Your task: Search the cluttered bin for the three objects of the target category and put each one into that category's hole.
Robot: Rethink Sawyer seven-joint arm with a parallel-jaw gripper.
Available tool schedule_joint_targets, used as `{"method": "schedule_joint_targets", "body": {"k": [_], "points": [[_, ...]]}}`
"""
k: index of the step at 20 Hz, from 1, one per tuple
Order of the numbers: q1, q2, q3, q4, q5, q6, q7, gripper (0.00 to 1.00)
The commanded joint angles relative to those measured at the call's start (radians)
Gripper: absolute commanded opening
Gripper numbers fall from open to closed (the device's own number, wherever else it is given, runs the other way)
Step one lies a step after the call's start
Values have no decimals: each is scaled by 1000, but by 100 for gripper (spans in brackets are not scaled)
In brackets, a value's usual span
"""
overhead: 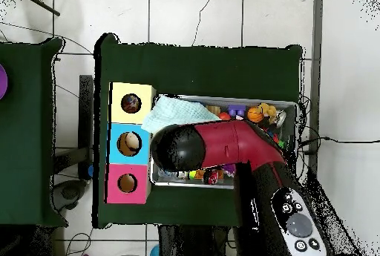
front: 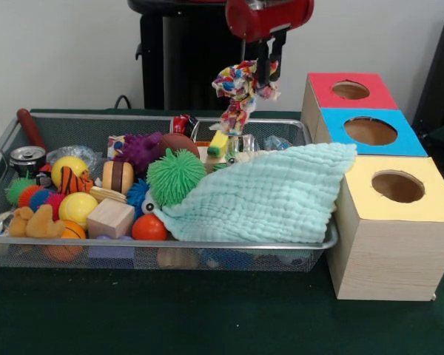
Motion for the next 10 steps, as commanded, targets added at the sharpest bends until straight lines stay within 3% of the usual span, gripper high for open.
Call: {"method": "schedule_joint_targets", "body": {"k": [1, 5, 10], "points": [[-45, -61, 53, 83, 150, -126, 151, 0], [-74, -84, 110, 131, 247, -224, 155, 0], [-24, -28, 86, 95, 257, -326, 198, 0]]}}
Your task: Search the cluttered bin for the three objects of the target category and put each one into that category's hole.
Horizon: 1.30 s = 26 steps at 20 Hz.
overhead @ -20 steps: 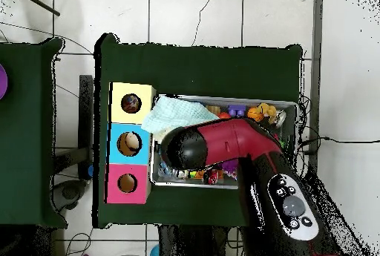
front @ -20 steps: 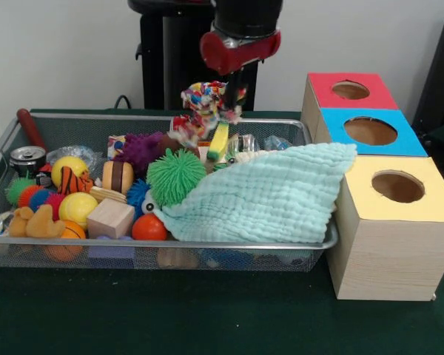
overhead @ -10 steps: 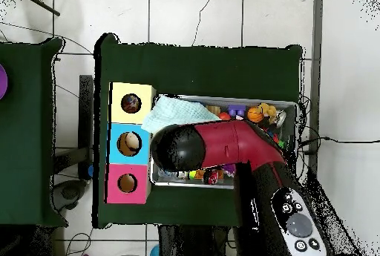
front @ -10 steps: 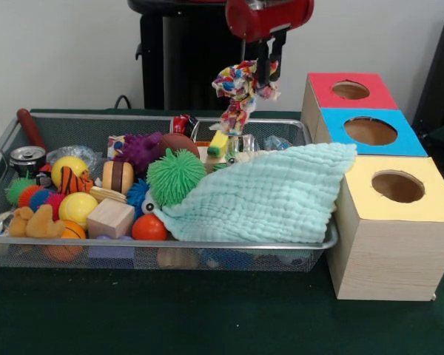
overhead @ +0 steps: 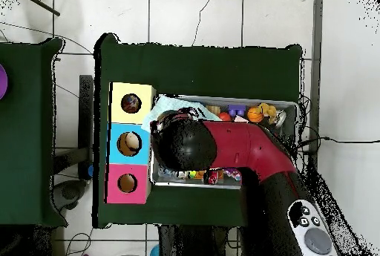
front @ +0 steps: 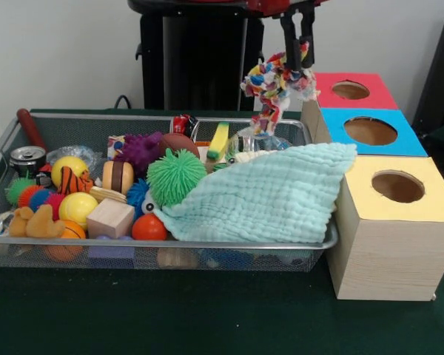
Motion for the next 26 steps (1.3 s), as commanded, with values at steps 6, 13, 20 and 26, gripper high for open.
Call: {"method": "schedule_joint_targets", "body": {"k": [6, 13, 20, 26], "points": [[86, 88, 12, 16, 86, -230, 240, 0], [128, 138, 28, 0, 151, -257, 249, 0], [131, 185, 42, 13, 162, -315, 229, 0], [114, 191, 61, 35, 102, -445, 209, 0]]}}
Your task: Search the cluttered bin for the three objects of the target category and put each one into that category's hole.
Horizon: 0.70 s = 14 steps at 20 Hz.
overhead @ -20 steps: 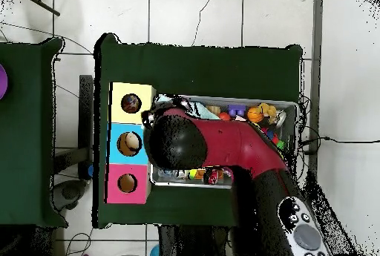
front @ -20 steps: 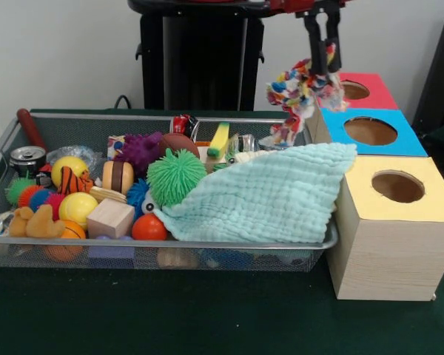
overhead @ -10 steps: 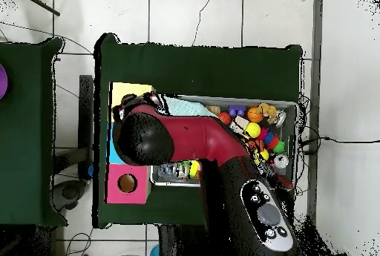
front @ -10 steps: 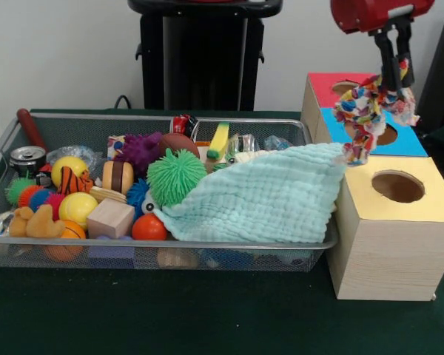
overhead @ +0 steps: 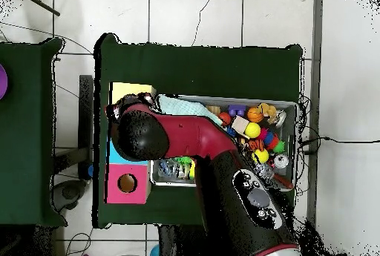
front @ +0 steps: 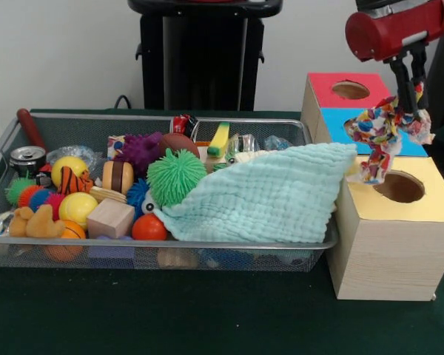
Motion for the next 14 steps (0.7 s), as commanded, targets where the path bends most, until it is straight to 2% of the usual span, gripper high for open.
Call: {"method": "schedule_joint_targets", "body": {"k": [1, 10, 14], "points": [[-30, 50, 55, 56, -29, -164, 195, 0], [-86, 91, 152, 104, -46, -279, 211, 0], [-80, 119, 148, 97, -28, -261, 206, 0]]}}
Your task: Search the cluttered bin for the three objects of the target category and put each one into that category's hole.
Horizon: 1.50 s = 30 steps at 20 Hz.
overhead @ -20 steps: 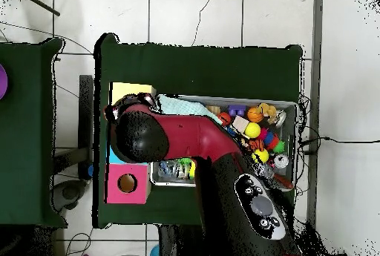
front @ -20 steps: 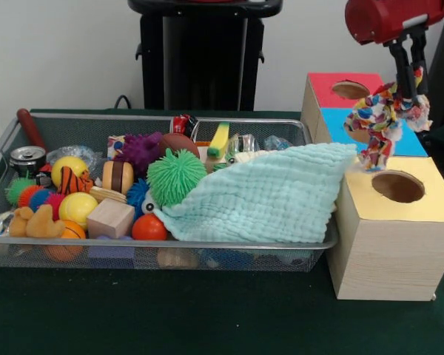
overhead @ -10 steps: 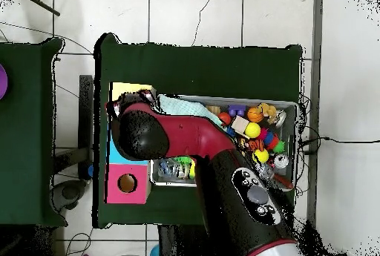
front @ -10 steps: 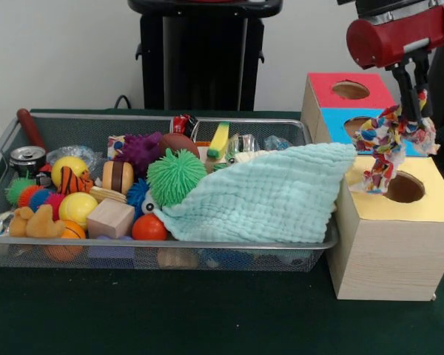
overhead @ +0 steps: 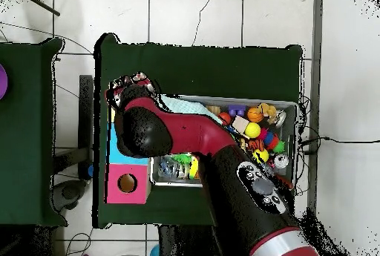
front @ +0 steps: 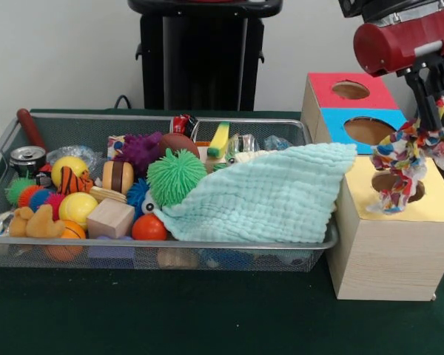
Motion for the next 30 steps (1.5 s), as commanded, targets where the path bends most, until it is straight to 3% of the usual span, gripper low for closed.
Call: {"method": "schedule_joint_targets", "body": {"k": [1, 5, 8, 13, 19, 30], "points": [[-28, 79, 75, 87, -26, -29, 208, 0], [-47, 128, 100, 89, -22, -24, 205, 0], [-82, 197, 150, 98, -42, -75, 214, 0], [-84, 242, 148, 90, -43, -70, 208, 0], [-86, 239, 146, 89, -52, -75, 199, 0], [10, 133, -12, 51, -56, 33, 134, 0]]}}
